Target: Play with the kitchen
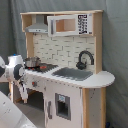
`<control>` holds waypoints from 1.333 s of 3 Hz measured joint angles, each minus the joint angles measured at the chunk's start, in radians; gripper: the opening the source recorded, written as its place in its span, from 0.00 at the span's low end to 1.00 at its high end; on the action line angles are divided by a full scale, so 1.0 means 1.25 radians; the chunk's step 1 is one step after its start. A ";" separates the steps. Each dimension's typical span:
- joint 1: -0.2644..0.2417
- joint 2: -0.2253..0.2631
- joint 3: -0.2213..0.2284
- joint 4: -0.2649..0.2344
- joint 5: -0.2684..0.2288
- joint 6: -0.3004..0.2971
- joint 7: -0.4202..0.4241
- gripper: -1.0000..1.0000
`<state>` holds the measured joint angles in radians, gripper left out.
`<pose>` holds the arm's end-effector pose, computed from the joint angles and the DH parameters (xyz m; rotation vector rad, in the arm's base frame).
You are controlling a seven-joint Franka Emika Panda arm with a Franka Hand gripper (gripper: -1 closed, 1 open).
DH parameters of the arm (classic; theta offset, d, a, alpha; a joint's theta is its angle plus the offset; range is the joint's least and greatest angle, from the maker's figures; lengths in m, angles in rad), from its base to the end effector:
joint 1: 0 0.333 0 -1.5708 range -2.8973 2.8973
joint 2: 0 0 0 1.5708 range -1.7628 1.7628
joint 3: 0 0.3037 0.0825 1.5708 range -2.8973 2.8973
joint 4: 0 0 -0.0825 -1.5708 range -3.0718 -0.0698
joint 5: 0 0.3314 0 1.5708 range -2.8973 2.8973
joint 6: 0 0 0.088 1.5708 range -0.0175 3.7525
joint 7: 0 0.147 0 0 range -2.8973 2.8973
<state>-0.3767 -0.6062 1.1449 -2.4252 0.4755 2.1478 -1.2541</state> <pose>0.2776 0.3100 0.3696 1.9742 2.2374 0.0418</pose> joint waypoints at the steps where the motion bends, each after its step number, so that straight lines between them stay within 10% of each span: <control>1: -0.020 0.055 0.026 0.001 -0.002 0.036 -0.045 1.00; 2: -0.052 0.083 0.029 -0.002 -0.003 0.040 -0.114 1.00; 4: -0.157 0.121 0.143 0.001 -0.003 0.128 -0.128 1.00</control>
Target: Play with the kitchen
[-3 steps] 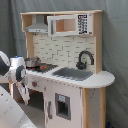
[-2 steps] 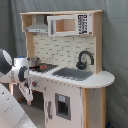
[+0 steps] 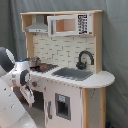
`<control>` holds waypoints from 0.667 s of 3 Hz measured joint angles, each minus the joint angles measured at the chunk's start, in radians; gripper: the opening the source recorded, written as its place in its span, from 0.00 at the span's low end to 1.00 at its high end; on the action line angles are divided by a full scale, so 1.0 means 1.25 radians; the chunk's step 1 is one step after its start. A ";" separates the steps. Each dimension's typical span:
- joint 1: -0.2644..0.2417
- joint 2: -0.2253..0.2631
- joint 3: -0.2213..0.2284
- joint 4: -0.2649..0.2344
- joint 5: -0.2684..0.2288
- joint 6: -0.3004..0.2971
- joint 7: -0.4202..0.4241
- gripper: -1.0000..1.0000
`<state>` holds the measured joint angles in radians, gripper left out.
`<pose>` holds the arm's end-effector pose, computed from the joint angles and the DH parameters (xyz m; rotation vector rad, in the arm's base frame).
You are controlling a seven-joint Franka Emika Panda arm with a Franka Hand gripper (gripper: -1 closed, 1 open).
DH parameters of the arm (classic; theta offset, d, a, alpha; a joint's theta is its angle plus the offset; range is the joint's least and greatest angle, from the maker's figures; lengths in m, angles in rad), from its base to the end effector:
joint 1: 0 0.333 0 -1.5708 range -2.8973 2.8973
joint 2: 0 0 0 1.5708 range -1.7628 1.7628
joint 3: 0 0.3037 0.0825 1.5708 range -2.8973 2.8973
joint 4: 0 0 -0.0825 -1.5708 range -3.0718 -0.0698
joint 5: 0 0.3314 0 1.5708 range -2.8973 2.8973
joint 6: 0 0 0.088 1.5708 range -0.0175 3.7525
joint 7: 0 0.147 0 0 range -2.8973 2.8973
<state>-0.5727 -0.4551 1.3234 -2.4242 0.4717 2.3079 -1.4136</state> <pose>0.3132 0.3087 0.3305 1.8504 2.4063 0.0576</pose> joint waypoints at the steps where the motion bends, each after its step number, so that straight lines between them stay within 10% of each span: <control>1: -0.058 0.015 0.043 0.007 0.001 0.033 0.001 1.00; 2: -0.088 0.020 0.070 0.027 0.002 0.037 0.003 1.00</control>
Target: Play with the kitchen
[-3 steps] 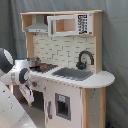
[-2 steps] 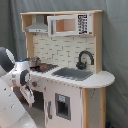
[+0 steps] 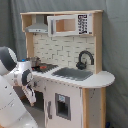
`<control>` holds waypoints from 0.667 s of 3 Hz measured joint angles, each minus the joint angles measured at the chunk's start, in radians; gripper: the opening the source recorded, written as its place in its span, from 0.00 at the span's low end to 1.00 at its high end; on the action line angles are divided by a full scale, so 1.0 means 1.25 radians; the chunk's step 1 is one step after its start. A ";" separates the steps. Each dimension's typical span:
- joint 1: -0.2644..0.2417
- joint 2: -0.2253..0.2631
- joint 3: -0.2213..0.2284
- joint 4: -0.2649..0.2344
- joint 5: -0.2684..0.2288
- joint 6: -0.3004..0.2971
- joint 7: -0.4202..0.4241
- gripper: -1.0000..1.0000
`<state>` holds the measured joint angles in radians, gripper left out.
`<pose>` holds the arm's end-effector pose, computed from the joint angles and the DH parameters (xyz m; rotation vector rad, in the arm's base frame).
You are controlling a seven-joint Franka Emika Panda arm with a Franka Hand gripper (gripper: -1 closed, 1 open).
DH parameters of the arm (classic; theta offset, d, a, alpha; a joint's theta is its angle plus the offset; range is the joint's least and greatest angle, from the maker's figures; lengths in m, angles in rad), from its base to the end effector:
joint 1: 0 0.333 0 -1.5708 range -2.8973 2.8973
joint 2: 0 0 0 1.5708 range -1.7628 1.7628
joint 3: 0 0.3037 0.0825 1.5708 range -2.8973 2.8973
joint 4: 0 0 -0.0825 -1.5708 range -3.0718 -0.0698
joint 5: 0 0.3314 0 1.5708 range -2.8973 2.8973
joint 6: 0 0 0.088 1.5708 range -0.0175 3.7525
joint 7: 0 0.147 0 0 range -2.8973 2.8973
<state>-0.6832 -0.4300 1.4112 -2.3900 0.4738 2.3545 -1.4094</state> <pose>0.3326 0.3126 0.3289 1.8725 2.3831 0.1076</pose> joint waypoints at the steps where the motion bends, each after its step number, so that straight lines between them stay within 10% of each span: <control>1: -0.001 0.000 0.002 0.001 0.000 0.000 0.000 0.00; 2: -0.007 0.005 0.025 0.000 0.001 0.000 0.047 0.00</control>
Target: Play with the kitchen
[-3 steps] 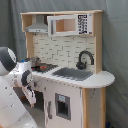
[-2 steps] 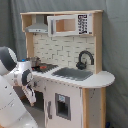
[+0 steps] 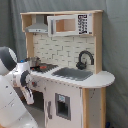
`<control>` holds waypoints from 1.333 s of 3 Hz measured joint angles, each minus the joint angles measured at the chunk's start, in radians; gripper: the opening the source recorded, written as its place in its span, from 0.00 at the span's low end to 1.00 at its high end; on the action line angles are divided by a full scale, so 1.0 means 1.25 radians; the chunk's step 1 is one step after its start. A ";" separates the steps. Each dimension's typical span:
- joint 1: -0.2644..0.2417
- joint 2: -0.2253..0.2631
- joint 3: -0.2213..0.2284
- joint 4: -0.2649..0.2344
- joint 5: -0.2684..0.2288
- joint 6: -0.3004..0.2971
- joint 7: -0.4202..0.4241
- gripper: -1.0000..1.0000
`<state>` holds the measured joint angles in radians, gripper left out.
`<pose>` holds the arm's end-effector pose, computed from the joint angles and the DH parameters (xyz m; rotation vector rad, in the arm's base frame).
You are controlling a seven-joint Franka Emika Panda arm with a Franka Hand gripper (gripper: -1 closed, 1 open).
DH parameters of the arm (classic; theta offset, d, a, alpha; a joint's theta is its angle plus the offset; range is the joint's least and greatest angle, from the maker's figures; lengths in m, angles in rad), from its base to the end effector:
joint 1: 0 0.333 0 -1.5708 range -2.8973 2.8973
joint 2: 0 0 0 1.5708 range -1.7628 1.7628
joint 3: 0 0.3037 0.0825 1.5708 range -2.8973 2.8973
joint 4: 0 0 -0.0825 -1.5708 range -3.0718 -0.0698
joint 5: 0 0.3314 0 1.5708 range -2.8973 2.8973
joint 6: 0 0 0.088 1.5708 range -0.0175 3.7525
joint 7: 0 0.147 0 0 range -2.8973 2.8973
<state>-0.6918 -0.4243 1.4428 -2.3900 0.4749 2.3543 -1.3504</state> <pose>0.3261 0.3192 0.3227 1.9248 2.3535 0.0948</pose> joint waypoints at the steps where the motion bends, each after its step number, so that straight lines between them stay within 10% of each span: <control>1: -0.034 0.001 0.057 0.000 0.000 0.000 0.055 0.00; 4: -0.142 0.000 0.220 0.025 0.001 0.023 0.209 0.00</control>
<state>-0.8696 -0.4244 1.7178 -2.3585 0.4762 2.3832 -1.0890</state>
